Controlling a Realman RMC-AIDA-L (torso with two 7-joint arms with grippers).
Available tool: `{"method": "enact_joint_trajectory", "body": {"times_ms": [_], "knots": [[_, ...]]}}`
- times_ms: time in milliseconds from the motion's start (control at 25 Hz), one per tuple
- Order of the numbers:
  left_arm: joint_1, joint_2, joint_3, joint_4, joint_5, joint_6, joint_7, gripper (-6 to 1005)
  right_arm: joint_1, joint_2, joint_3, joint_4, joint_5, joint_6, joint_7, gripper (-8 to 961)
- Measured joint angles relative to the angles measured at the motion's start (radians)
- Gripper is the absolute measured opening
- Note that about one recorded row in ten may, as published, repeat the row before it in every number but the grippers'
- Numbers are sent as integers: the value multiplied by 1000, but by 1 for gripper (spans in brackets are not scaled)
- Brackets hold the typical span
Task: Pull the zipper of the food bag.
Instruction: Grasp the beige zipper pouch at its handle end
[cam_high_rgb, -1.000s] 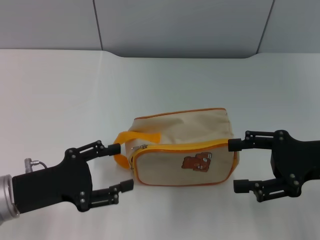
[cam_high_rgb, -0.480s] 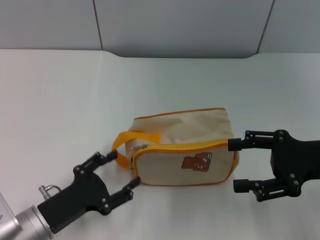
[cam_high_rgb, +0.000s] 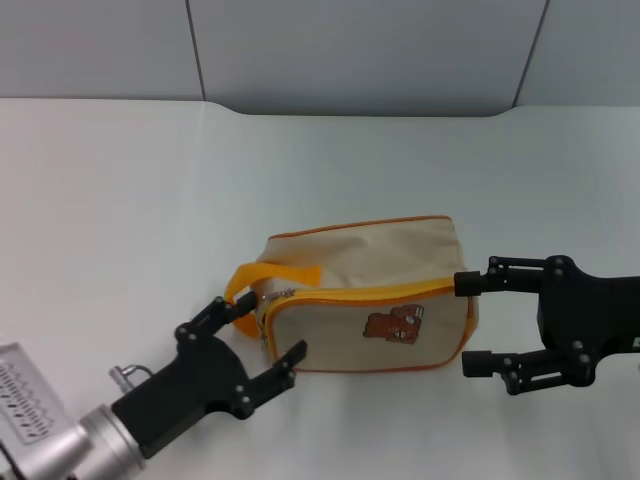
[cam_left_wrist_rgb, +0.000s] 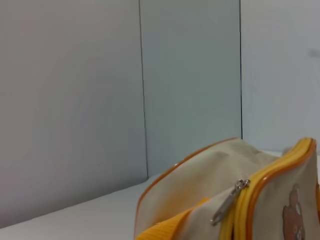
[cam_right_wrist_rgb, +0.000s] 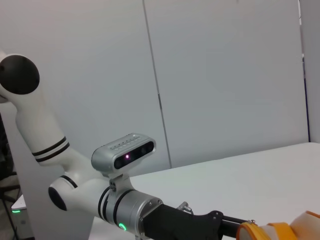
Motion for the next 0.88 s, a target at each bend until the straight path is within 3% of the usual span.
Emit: {"method": "enact_joint_trajectory", "body": {"times_ms": [120, 560, 760, 880], "knots": [[-38, 0, -36, -67, 7, -48, 81, 741, 0, 2, 0, 0, 0, 8, 0, 835], [-51, 0, -51, -66, 41, -53, 49, 723, 0, 4, 2, -4, 0, 17, 0, 837], [-54, 0, -47, -64, 41, -47, 51, 481, 1, 7, 2, -7, 0, 19, 0, 836], [-54, 0, -49, -59, 42, -46, 52, 461, 3, 9, 2, -9, 1, 19, 0, 836]]}}
